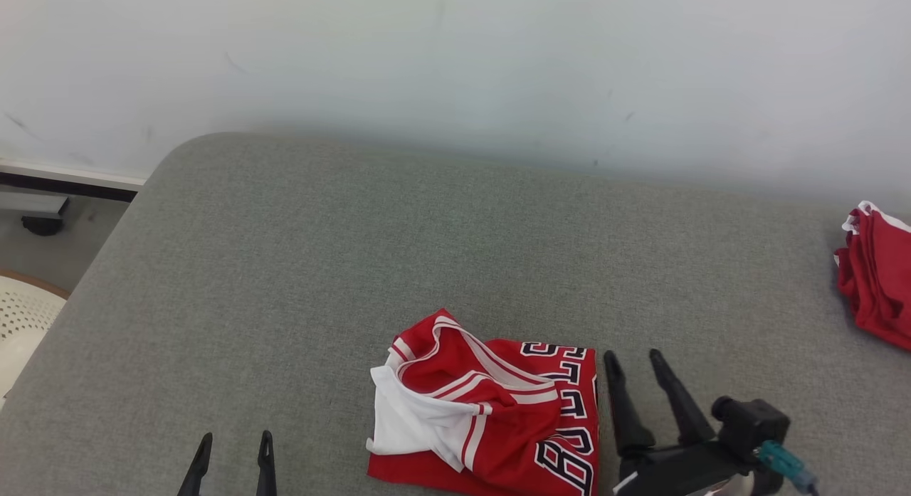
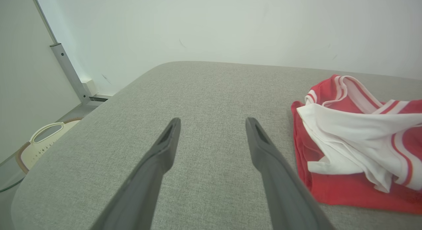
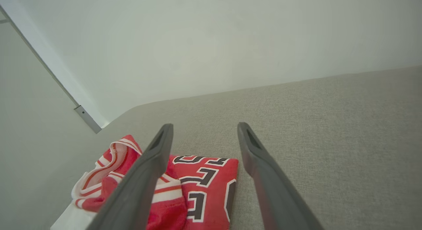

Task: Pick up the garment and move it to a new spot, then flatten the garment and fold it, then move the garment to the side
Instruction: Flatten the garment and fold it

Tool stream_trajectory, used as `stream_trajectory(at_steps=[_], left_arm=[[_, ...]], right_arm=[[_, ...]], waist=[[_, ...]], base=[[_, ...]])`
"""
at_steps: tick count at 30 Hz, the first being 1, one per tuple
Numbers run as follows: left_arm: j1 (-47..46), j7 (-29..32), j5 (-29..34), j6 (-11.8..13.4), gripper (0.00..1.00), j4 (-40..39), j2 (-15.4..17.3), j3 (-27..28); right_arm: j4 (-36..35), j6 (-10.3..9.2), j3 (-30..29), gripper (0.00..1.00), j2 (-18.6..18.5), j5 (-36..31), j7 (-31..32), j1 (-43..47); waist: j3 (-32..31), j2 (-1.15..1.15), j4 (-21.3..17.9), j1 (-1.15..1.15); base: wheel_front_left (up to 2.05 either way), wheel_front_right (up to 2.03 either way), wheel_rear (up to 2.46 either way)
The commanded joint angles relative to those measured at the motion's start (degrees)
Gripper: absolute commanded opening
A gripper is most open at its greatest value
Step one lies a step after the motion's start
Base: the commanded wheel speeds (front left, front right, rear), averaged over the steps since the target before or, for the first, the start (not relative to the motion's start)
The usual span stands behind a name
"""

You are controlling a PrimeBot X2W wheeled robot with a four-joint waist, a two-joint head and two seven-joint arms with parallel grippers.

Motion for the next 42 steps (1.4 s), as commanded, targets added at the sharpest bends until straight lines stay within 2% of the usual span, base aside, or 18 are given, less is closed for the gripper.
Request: stream_trajectory(at_steps=[1, 3, 5, 10, 13, 19, 20, 21, 22, 28, 31, 39, 42], left_arm=[[0.44, -0.16, 0.07, 0.0, 1.0, -0.12, -0.03, 0.13], [0.22, -0.17, 0.23, -0.11, 1.0, -0.01, -0.03, 0.19], [-0.22, -0.17, 0.38, -0.3, 1.0, 0.15, -0.03, 0.11], [-0.2, -0.17, 0.43, -0.45, 1.0, 0.23, -0.03, 0.16], [0.05, -0.17, 0.25, -0.45, 1.0, 0.13, -0.03, 0.25], [0.89, -0.17, 0.26, -0.63, 1.0, 0.11, -0.03, 0.2], [0.94, -0.16, 0.3, -0.64, 1.0, 0.18, -0.03, 0.09], [0.96, -0.16, 0.31, -0.65, 1.0, 0.2, -0.02, 0.06], [0.94, -0.17, 0.32, -0.65, 1.0, 0.23, -0.02, 0.01], [0.64, -0.17, 0.42, -0.53, 1.0, 0.27, -0.03, 0.03], [0.68, -0.17, 0.34, -0.39, 1.0, 0.29, -0.03, 0.08], [0.8, -0.17, -0.39, -0.11, 1.0, 0.42, -0.03, -0.29], [0.56, -0.17, -0.83, 0.09, 1.0, 0.52, -0.03, -0.51]], right_arm=[[-0.58, -0.12, 1.05, 1.0, 0.33, -0.64, -0.22, 0.57], [-1.13, -0.12, 3.0, 1.0, 0.37, -1.05, -0.22, 1.1], [-0.99, -0.12, 8.07, 1.0, 0.16, -1.38, -0.21, 1.01], [0.88, -0.12, 15.24, 1.0, -0.76, -0.88, -0.22, -0.13], [2.09, -0.12, 16.71, 1.0, -0.97, -0.94, -0.21, -0.88], [8.96, -0.12, 19.08, 1.0, -1.02, -2.75, -0.2, -4.64], [9.98, -0.12, 19.1, 0.62, -0.74, -2.6, -0.21, -5.23], [10.99, -0.12, 19.3, 0.09, -0.55, -2.75, -0.21, -5.96], [11.88, -0.12, 19.43, 0.0, -0.35, -2.81, -0.21, -6.57], [14.52, -0.12, 21.04, 0.0, 0.67, -1.39, -0.21, -8.7], [12.8, -0.12, 22.81, 0.0, 0.98, -0.66, -0.22, -8.69], [5.49, -0.12, 32.05, 0.0, 1.08, 1.94, -0.22, -5.59], [4.91, -0.12, 35.46, 0.0, 1.11, 3.41, -0.22, -4.54]], waist=[[-0.03, 0.0, -0.09, 0.0], [-0.06, 0.0, -0.14, 0.0], [-0.18, 0.0, 0.18, 0.0], [-0.57, 0.0, 1.08, 0.0], [-0.64, 0.0, 1.37, 0.0], [-0.9, 0.0, 2.15, 0.0], [-0.95, 0.0, 2.33, 0.0], [-0.98, 0.0, 2.49, 0.0], [-0.98, 0.0, 2.69, 0.0], [-1.01, 0.0, 3.52, 0.0], [-1.02, 0.0, 3.67, 0.0], [-0.81, 0.0, 3.68, 0.0], [-0.55, 0.0, 3.5, 0.0]], base=[[0.0, 0.0, 0.0], [0.0, 0.0, 0.0], [0.0, 0.0, 0.0], [0.0, 0.0, 0.0], [0.0, 0.0, 0.0], [0.0, 0.0, 0.0], [0.0, 0.0, 0.0], [0.0, 0.0, 0.0], [0.0, 0.0, 0.0], [0.0, 0.0, 0.0], [0.0, 0.0, 0.0], [0.0, 0.0, 0.0], [0.0, 0.0, 0.0]])
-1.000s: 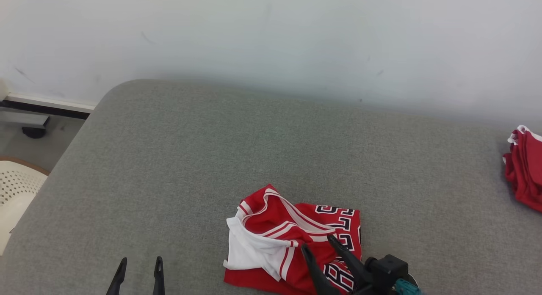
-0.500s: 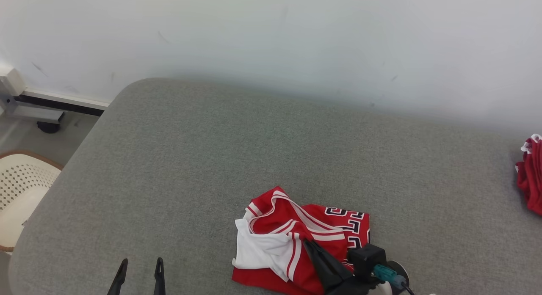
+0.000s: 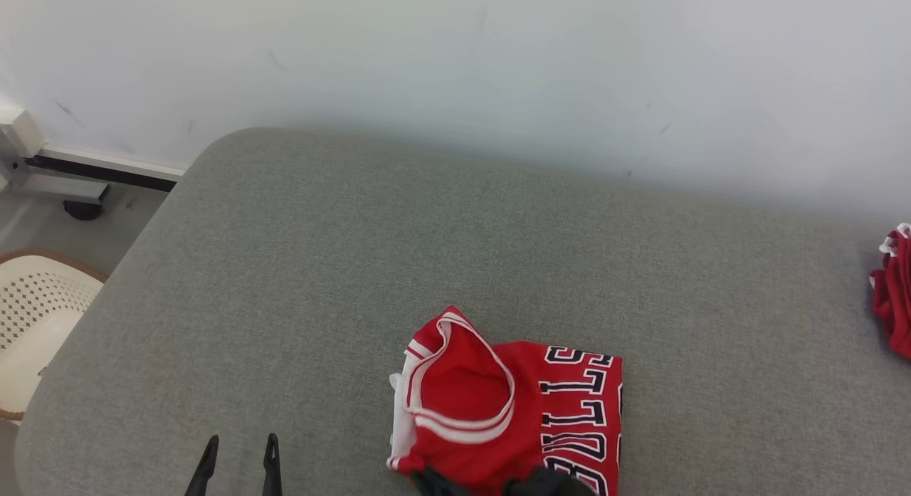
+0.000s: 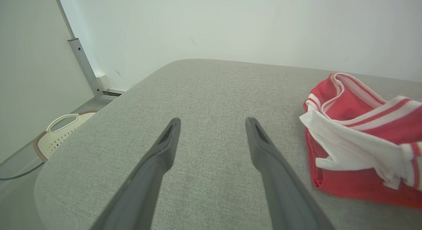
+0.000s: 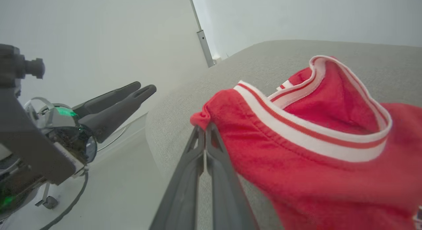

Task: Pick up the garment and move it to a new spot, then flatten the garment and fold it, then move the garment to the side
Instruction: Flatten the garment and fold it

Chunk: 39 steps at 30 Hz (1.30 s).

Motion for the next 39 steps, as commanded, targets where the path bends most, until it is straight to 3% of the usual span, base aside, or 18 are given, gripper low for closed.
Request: stream_trajectory(at_steps=[1, 2, 3, 4, 8, 15, 25, 26, 27, 28, 33, 39], left_arm=[[0.36, -0.17, -0.61, 0.19, 1.0, 0.15, -0.03, -0.06], [0.24, -0.17, -0.68, 0.25, 1.0, 0.2, -0.02, -0.12], [0.14, -0.17, -0.76, 0.27, 1.0, 0.25, -0.02, -0.14], [0.07, -0.17, -0.8, 0.26, 1.0, 0.32, -0.02, -0.16], [0.02, -0.16, -1.0, 0.32, 1.0, 0.35, -0.03, 0.14], [0.72, -0.17, -0.9, 0.24, 1.0, -0.13, -0.03, 0.68], [0.99, -0.16, -0.44, -0.03, 1.0, -0.88, -0.03, 1.07], [0.91, -0.16, -0.42, -0.04, 1.0, -0.94, -0.02, 1.09], [0.87, -0.17, -0.43, -0.05, 1.0, -1.02, -0.03, 1.09], [0.84, -0.17, -0.43, -0.04, 1.0, -1.05, -0.03, 1.07], [0.68, -0.17, -0.44, 0.11, 1.0, -1.13, -0.03, 1.07], [-0.07, -0.17, -0.38, 0.14, 1.0, -1.04, -0.02, 1.01]], right_arm=[[0.29, -0.12, 1.42, 0.0, -0.03, 0.86, -0.22, 0.8], [0.22, -0.12, 1.93, 0.09, -0.01, 1.57, -0.23, 0.4], [0.11, -0.12, 2.62, 0.9, 0.02, 2.41, -0.22, 0.28], [0.08, -0.12, 3.3, 1.0, 0.05, 3.18, -0.22, 0.15], [-2.04, -0.12, 2.82, 1.0, -0.58, 4.74, -0.22, -0.26], [-7.99, -0.12, -3.4, 1.0, -2.24, 4.63, -0.22, 1.8], [-12.36, -0.13, -25.6, 1.0, -1.48, -3.68, -0.22, 8.32], [-12.39, -0.13, -27.64, 0.76, -1.22, -4.43, -0.22, 9.04], [-12.35, -0.13, -29.34, 0.2, -0.96, -5.21, -0.21, 9.63], [-12.28, -0.13, -30.81, 0.0, -0.71, -5.79, -0.22, 10.27], [-10.82, -0.13, -33.93, 0.0, -0.11, -8.51, -0.22, 11.9], [-7.35, -0.13, -32.19, 0.0, 0.17, -10.28, -0.22, 10.66]], waist=[[0.16, 0.0, -0.1, 0.0], [0.19, 0.0, -0.12, 0.0], [0.22, 0.0, -0.13, 0.0], [0.21, 0.0, -0.14, 0.0], [0.13, 0.0, -0.28, 0.0], [-0.06, 0.0, -0.87, 0.0], [-0.06, 0.0, -1.45, 0.0], [-0.04, 0.0, -1.45, 0.0], [0.0, 0.0, -1.45, 0.0], [0.05, 0.0, -1.46, 0.0], [0.31, 0.0, -1.5, 0.0], [0.83, 0.0, -1.37, 0.0]], base=[[0.0, 0.0, 0.0], [0.0, 0.0, 0.0], [0.0, 0.0, 0.0], [0.0, 0.0, 0.0], [0.0, 0.0, 0.0], [0.0, 0.0, 0.0], [0.0, 0.0, 0.0], [0.0, 0.0, 0.0], [0.0, 0.0, 0.0], [0.0, 0.0, 0.0], [0.0, 0.0, 0.0], [0.0, 0.0, 0.0]])
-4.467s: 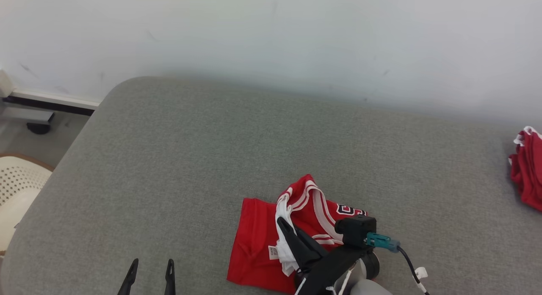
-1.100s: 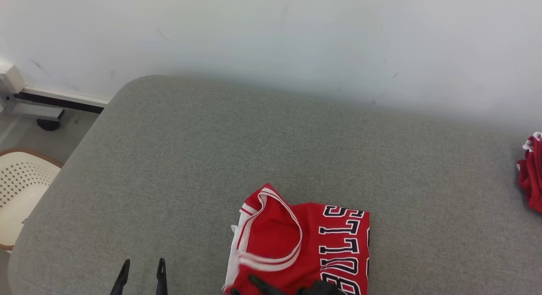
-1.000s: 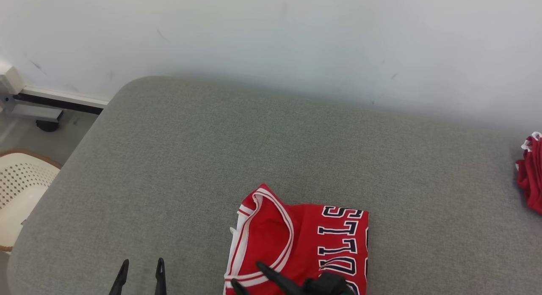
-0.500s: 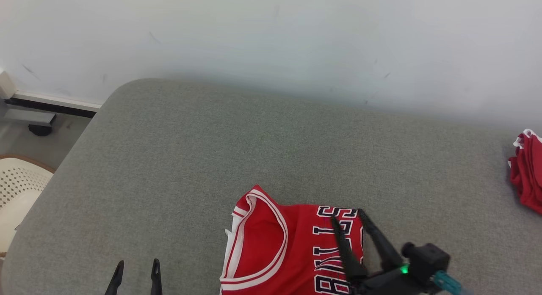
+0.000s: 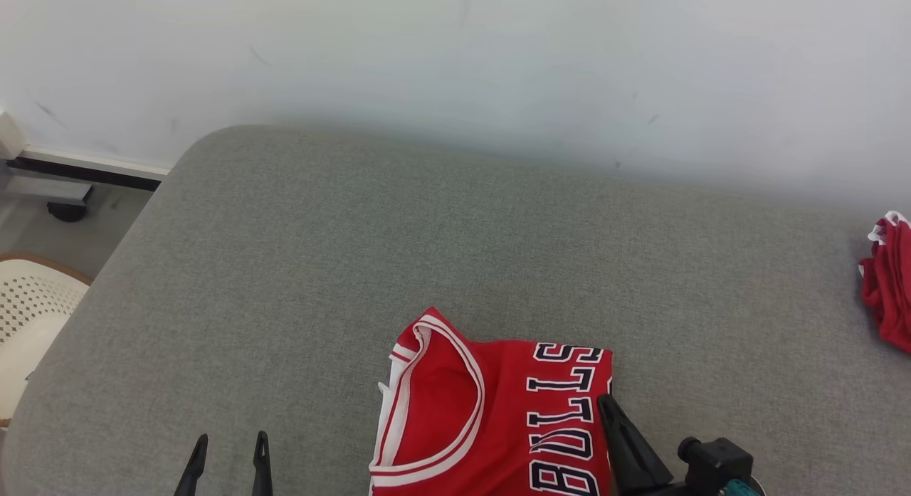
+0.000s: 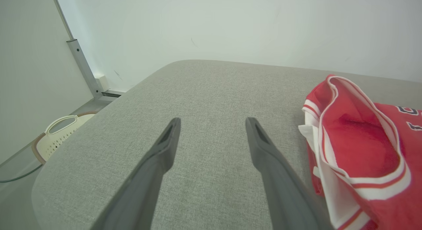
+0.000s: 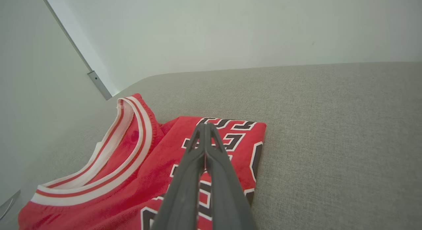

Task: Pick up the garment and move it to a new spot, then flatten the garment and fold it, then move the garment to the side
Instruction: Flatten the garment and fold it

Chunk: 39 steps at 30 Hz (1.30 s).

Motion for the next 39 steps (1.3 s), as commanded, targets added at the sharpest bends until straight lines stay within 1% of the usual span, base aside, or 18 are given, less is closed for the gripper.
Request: stream_trajectory(at_steps=[1, 12, 14, 15, 19, 20, 28, 31, 33, 35, 39], left_arm=[[-0.67, -0.17, -0.08, 0.13, 1.0, 0.04, -0.01, 0.03], [-1.55, -0.16, -0.33, 0.28, 1.0, 0.48, -0.03, -0.78], [-1.52, -0.17, -0.2, 0.31, 1.0, 0.53, -0.02, -0.84], [-1.61, -0.17, -0.22, 0.34, 1.0, 0.52, 0.0, -0.83], [-1.81, -0.17, -0.4, 0.38, 1.0, 0.36, -0.02, -0.79], [-1.81, -0.17, -0.4, 0.38, 1.0, 0.36, -0.02, -0.79], [-1.91, -0.17, -0.52, 0.22, 1.0, 0.57, -0.01, -1.2], [-1.6, -0.17, -0.34, 0.18, 1.0, 0.55, -0.01, -1.29], [-1.4, -0.17, -0.2, 0.17, 1.0, 0.39, -0.02, -1.11], [-1.22, -0.17, -0.14, 0.17, 1.0, 0.25, -0.01, -0.92], [-1.11, -0.16, -0.45, 0.25, 1.0, 0.05, -0.02, -0.87]], right_arm=[[1.02, -0.13, 0.32, 0.0, 0.11, -0.5, -0.22, -1.02], [15.05, -0.13, 3.69, 0.0, 0.11, 2.13, -0.22, -6.34], [16.68, -0.13, 5.08, 0.0, 0.2, 2.15, -0.23, -6.74], [17.45, -0.13, 7.09, 0.0, 0.21, 2.6, -0.23, -6.81], [17.56, -0.13, 11.09, 0.0, 0.1, 3.83, -0.23, -6.61], [17.56, -0.13, 11.09, 0.0, 0.1, 3.83, -0.23, -6.61], [18.12, -0.13, 22.7, 0.0, 0.12, 9.29, -0.23, -8.58], [18.18, -0.13, 25.82, 0.0, 0.1, 11.87, -0.23, -9.72], [17.4, -0.13, 26.1, 0.0, 0.1, 13.32, -0.23, -10.58], [16.6, -0.13, 24.94, 0.0, 0.1, 13.98, -0.23, -10.95], [15.45, -0.13, 19.46, 0.0, 0.08, 13.31, -0.23, -11.67]], waist=[[0.15, 0.0, 0.04, -0.01], [0.61, 0.0, 1.49, -0.01], [0.59, 0.0, 1.78, -0.01], [0.67, 0.0, 2.04, -0.01], [0.95, 0.0, 2.21, -0.01], [0.95, 0.0, 2.21, -0.01], [0.92, 0.0, 2.87, -0.01], [0.67, 0.0, 3.33, -0.01], [0.57, 0.0, 3.46, -0.01], [0.54, 0.0, 3.59, -0.01], [0.65, 0.0, 3.82, -0.01]], base=[[0.0, 0.0, 0.0], [0.0, 0.0, 0.0], [0.0, 0.0, 0.0], [0.0, 0.0, 0.0], [0.0, 0.0, 0.0], [0.0, 0.0, 0.0], [0.0, 0.0, 0.0], [0.0, 0.0, 0.0], [0.0, 0.0, 0.0], [0.0, 0.0, 0.0], [0.0, 0.0, 0.0]])
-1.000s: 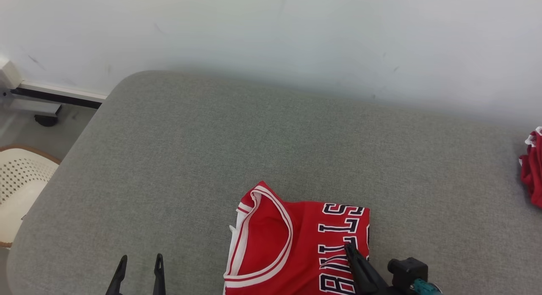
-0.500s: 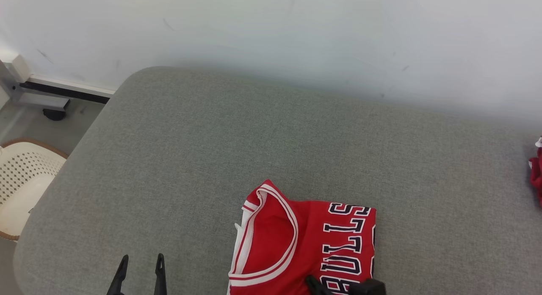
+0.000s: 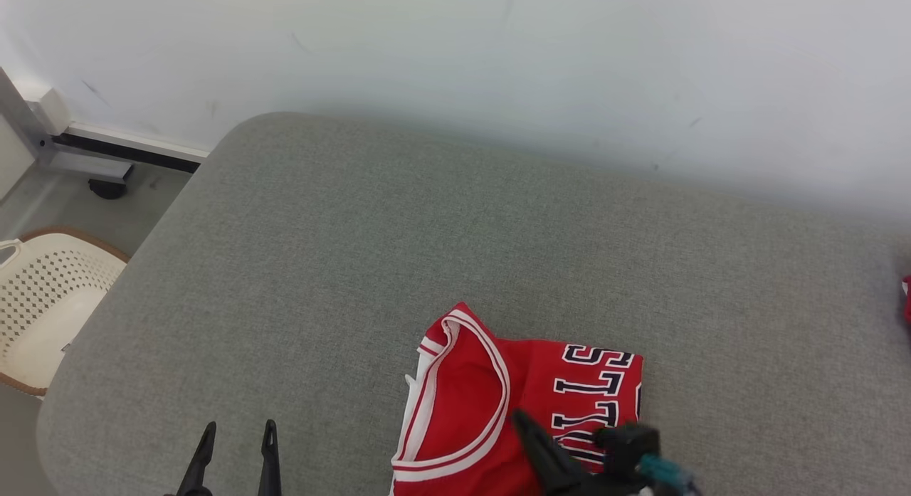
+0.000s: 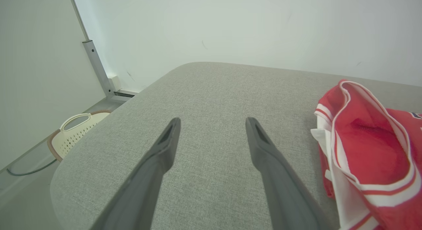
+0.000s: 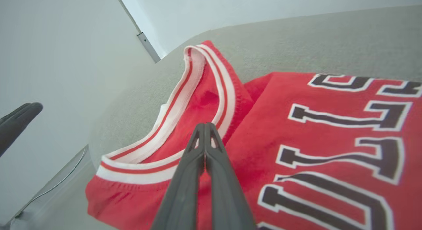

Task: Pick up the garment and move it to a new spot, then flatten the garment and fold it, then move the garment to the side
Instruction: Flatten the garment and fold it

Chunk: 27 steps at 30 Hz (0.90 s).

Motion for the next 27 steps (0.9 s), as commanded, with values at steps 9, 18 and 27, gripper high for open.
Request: stream_trajectory(at_steps=[9, 18, 27], left_arm=[[-0.7, -0.16, -0.81, 0.15, 1.0, -0.21, -0.04, -1.74], [-3.94, -0.16, -2.1, 0.59, 1.0, -0.02, -0.03, -5.19], [-5.35, -0.16, -2.92, 1.27, 1.0, 0.35, -0.03, -8.14]], right_arm=[[4.68, -0.13, -12.23, 0.0, -0.05, -4.6, -0.23, -3.78], [11.18, -0.13, -14.74, 0.0, -0.07, -6.25, -0.23, -8.74], [14.44, -0.13, -10.89, 0.0, -0.06, -2.92, -0.23, -11.58]], waist=[[1.31, 0.0, 1.91, 0.01], [4.85, 0.0, 5.32, 0.01], [5.76, 0.0, 7.15, 0.01]], base=[[0.0, 0.0, 0.0], [0.0, 0.0, 0.0], [0.0, 0.0, 0.0]])
